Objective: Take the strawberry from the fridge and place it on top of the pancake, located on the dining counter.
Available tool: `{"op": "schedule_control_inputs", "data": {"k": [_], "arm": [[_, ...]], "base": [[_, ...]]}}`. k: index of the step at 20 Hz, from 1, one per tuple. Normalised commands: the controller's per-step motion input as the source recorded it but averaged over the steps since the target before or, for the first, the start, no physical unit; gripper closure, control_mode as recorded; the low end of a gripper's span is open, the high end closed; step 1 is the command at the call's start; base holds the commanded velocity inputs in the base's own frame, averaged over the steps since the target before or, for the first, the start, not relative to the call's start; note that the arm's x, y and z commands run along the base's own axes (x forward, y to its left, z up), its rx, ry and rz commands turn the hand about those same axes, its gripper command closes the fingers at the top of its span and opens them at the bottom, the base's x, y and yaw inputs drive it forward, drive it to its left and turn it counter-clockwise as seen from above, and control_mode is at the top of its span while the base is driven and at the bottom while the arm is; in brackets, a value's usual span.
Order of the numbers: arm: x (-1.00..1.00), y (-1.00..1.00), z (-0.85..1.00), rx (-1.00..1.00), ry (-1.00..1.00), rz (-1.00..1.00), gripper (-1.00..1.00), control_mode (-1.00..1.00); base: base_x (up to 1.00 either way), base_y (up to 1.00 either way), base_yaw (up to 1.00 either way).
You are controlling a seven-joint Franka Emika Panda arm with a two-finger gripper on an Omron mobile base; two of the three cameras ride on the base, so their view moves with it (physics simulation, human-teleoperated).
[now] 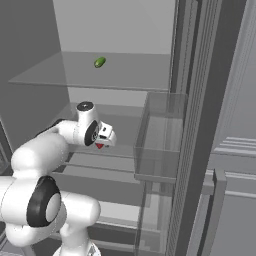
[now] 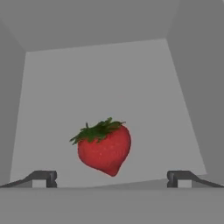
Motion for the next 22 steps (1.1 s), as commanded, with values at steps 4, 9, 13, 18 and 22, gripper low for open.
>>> {"op": "schedule_control_inputs", "data": {"k": [4, 9, 13, 18, 22], "arm": [[0.25, -0.11, -0.23, -0.01, 0.00, 0.05, -1.00, -1.00], [0.09, 0.01, -0.23, -0.03, 0.00, 0.01, -1.00, -1.00], [0.01, 0.06, -0.14, -0.01, 0.00, 0.00, -1.00, -1.00], [0.00, 0.00, -0.01, 0.00, 0.00, 0.00, -1.00, -1.00], [0.00, 0.00, 0.00, 0.00, 0.00, 0.00, -1.00, -1.00]], "base": [[0.00, 0.00, 0.00], [0.00, 0.00, 0.00], [0.00, 0.00, 0.00], [0.00, 0.00, 0.00], [0.00, 0.00, 0.00]]}}
